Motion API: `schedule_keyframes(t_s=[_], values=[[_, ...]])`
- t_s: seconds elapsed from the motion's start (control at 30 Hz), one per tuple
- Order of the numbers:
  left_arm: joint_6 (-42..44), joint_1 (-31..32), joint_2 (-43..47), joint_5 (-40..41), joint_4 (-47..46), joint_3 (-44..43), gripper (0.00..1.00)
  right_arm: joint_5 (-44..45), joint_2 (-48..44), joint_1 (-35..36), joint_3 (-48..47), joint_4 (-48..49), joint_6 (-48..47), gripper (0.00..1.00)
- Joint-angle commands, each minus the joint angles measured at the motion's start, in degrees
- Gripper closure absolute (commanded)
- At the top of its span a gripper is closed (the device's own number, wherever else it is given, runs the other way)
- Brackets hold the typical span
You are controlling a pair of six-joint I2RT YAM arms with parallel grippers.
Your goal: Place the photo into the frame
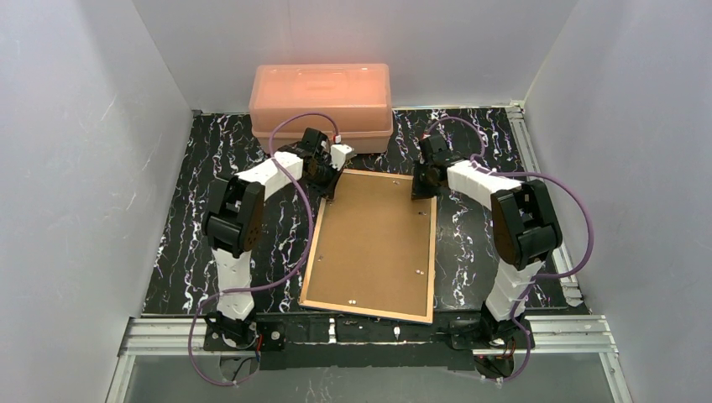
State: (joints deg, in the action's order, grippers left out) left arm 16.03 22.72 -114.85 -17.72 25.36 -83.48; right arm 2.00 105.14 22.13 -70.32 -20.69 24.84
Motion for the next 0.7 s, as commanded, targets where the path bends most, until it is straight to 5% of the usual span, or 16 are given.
schedule_keyframes(t_s=[0.0, 0.47, 0.67], values=[[-0.6, 0.3, -1.1, 0.3, -1.1, -2.2, 0.96, -3.7, -1.9, 2.0, 0.0, 2.6, 2.6, 0.92], [0.5, 0.9, 2.8, 0.2, 0.5, 0.6, 0.95, -4.1, 5.6, 2.8, 3.8, 5.7, 3.6, 0.94], [-0.2, 0.8, 6.6, -6.7, 5.3, -1.0, 0.82, -3.4, 6.2, 2.8, 5.2, 5.7, 3.2, 0.94]])
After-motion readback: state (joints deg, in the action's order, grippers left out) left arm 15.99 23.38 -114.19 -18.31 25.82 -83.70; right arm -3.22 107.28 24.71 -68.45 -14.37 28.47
